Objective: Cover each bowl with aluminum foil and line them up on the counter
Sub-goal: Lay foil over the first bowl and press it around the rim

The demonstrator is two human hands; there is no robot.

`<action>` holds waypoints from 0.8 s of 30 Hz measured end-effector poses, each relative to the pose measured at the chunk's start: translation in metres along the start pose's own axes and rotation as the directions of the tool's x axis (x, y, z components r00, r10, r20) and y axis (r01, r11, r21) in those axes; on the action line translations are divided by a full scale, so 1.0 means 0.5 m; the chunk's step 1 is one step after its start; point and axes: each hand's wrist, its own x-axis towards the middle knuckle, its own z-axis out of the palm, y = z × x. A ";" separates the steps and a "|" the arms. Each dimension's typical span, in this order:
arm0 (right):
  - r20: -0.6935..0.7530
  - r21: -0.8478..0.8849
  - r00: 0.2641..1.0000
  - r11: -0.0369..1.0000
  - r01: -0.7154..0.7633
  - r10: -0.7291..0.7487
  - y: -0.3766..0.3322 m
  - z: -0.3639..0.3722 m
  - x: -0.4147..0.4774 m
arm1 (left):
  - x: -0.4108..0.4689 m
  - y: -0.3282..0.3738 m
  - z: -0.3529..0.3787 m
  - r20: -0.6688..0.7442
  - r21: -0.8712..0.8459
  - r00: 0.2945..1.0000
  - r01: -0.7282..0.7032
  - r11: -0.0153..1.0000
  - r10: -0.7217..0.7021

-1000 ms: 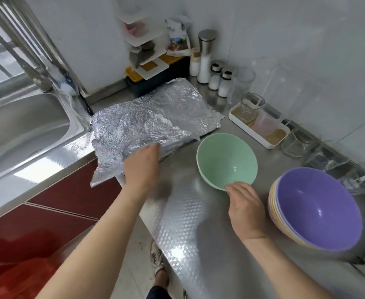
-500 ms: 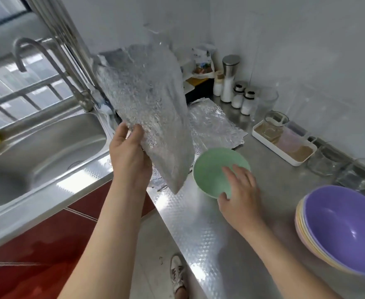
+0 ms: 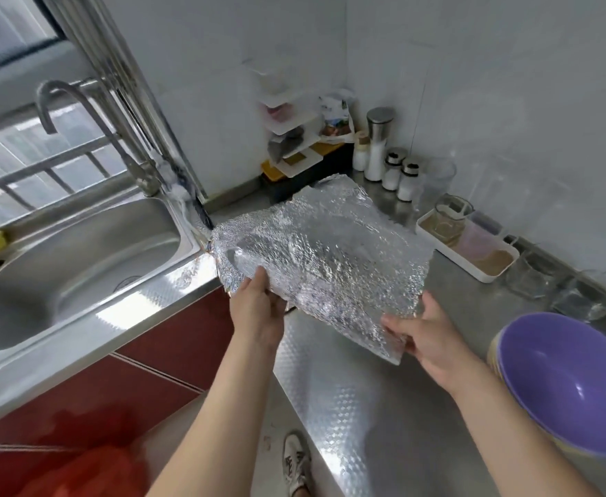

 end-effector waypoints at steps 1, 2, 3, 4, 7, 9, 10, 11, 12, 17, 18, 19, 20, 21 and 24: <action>-0.016 -0.064 1.000 0.998 0.002 -0.003 -0.004 -0.014 0.001 | 0.012 0.005 -0.007 -0.007 0.012 1.000 -0.019 1.000 0.019; -0.029 -0.125 0.999 0.992 0.022 -0.026 -0.013 -0.028 0.000 | 0.024 0.009 -0.013 -0.004 0.037 1.000 -0.031 0.999 0.031; -0.054 -0.188 0.998 0.982 0.018 -0.029 -0.020 -0.036 0.000 | 0.030 0.014 -0.018 -0.009 0.066 0.999 -0.036 0.997 0.037; -0.069 -0.263 0.997 0.965 0.025 -0.045 -0.017 -0.050 0.011 | 0.037 0.016 -0.020 -0.020 0.095 0.999 -0.026 0.995 0.028; -0.124 -0.380 0.988 0.924 0.038 -0.091 -0.001 -0.088 0.056 | 0.054 0.011 -0.025 -0.042 0.172 0.999 -0.016 0.985 0.024; -0.204 -0.512 0.964 0.858 0.042 -0.169 -0.031 -0.067 0.027 | 0.058 0.007 -0.024 -0.058 0.185 0.998 -0.015 0.983 0.026; -0.238 -0.642 0.939 0.766 0.040 -0.249 -0.039 -0.063 0.024 | 0.057 0.005 -0.022 -0.058 0.187 0.998 -0.019 0.982 0.031; -0.250 -0.779 0.908 0.627 0.019 -0.337 -0.044 -0.060 0.022 | 0.056 0.002 -0.016 -0.051 0.186 0.998 -0.023 0.982 0.033; -0.192 -0.890 0.879 0.455 0.032 -0.437 -0.046 -0.053 0.020 | 0.053 0.000 -0.008 -0.034 0.184 0.999 -0.031 0.982 0.037; 0.293 -0.955 0.878 -0.070 0.289 -0.378 -0.021 0.061 0.012 | 0.034 -0.021 0.046 0.053 0.170 0.998 -0.035 0.985 0.026; 0.319 -0.947 0.871 -0.080 0.313 -0.374 -0.011 0.082 0.016 | 0.031 -0.024 0.058 0.072 0.170 0.997 -0.030 0.985 0.018; 0.325 -0.944 0.862 -0.072 0.323 -0.389 0.002 0.095 0.025 | 0.028 -0.026 0.070 0.087 0.169 0.996 -0.024 0.985 0.009; 0.326 -0.942 0.849 -0.065 0.330 -0.416 0.012 0.101 0.033 | 0.027 -0.028 0.078 0.102 0.172 0.995 -0.022 0.985 0.004; 0.322 -0.942 0.834 -0.059 0.332 -0.449 0.021 0.101 0.041 | 0.029 -0.027 0.082 0.116 0.176 0.993 -0.019 0.984 -0.001; 0.278 -0.934 0.829 0.065 0.351 -0.485 0.014 0.085 0.048 | 0.039 -0.012 0.080 0.186 0.134 0.982 -0.014 0.991 -0.012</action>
